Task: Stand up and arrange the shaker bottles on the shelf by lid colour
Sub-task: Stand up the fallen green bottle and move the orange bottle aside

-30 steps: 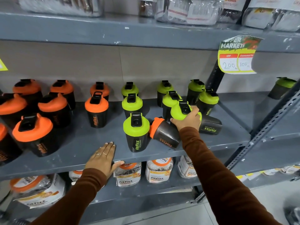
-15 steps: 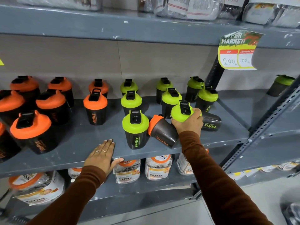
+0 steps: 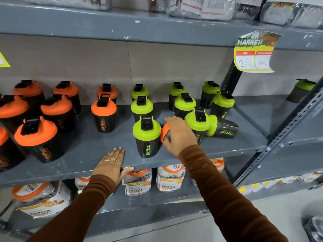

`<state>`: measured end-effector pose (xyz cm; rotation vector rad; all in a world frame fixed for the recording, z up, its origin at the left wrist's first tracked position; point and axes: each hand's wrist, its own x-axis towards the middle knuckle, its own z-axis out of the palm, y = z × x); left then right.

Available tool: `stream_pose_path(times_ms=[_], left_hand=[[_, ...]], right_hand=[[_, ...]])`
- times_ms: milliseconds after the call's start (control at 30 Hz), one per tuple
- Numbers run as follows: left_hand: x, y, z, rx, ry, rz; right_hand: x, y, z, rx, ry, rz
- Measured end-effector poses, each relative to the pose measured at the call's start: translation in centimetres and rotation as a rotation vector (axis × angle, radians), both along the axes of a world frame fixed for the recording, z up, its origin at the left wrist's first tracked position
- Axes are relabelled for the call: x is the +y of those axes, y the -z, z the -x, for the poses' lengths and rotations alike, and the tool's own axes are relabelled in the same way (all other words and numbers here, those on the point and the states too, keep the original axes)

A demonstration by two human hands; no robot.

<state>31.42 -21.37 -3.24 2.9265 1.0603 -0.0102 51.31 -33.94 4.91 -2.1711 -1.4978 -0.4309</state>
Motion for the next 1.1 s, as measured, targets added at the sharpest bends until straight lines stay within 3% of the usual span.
stream_pose_path(times_ms=[33,100,267,567,700,900,1000,1100], left_hand=[[0.0,0.0,0.0,0.005,0.0,0.0],[0.0,0.0,0.0,0.009,-0.001,0.001],[0.1,0.0,0.0,0.016,0.0,0.004],[0.1,0.1,0.1,-0.003,0.012,-0.017],[0.1,0.3,0.1,-0.024,0.018,-0.026],[0.3,0.3,0.0,0.005,0.053,0.001],[1.3,0.0,0.6,0.029,0.127,0.026],[3.1,0.0,2.8,0.016,0.125,0.005]], right_hand=[[0.4,0.8,0.1,0.018,0.036,0.184],[0.9,2.2,0.5,-0.061,0.161,0.337],[0.9,3.2,0.2,-0.001,0.194,0.257],[-1.6,2.2,1.5,0.362,0.219,-0.224],[-3.3,1.4,3.3,0.41,0.231,-0.496],[-4.2,-2.0,7.6,0.287,-0.009,-1.014],[-3.6,-4.1,9.7,0.138,-0.083,-1.045],[-1.9,-4.2,11.5,0.011,-0.164,-0.937]])
